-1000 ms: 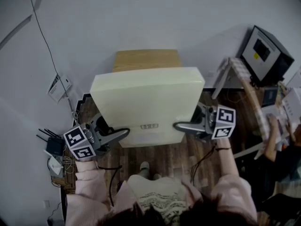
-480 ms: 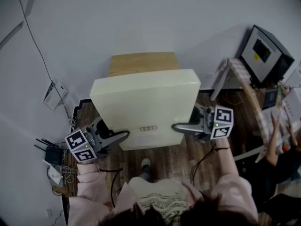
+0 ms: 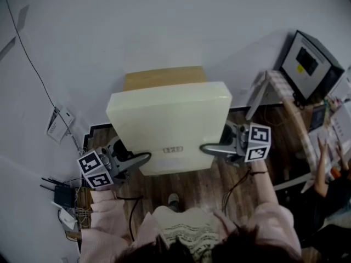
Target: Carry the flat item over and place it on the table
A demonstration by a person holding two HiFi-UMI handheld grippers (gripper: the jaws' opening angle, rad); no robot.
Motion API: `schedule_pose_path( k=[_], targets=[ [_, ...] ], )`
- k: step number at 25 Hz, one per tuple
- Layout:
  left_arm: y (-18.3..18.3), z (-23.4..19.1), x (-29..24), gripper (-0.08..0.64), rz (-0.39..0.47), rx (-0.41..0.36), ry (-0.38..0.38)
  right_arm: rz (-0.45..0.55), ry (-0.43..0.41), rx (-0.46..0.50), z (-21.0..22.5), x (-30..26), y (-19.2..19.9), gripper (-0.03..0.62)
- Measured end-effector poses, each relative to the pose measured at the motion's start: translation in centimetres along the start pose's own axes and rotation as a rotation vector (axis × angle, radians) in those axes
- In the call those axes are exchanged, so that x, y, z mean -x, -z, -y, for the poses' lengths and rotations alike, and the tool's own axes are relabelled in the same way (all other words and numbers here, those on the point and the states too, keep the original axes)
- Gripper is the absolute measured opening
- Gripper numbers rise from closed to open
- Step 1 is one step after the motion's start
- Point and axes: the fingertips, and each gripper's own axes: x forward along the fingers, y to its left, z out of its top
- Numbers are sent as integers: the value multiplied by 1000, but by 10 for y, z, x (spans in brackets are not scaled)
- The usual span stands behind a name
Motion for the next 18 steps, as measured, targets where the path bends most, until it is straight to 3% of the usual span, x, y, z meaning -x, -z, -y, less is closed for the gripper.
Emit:
schedule_pose_path(
  k=[4,18],
  targets=[
    [-5,-43,-5,313,-6,14,26,-1,27,-10,37,-13,-2,299],
    [-5,-125,-8,313,-16,15,47,-1,54,6,112,-44,1,299]
  ],
)
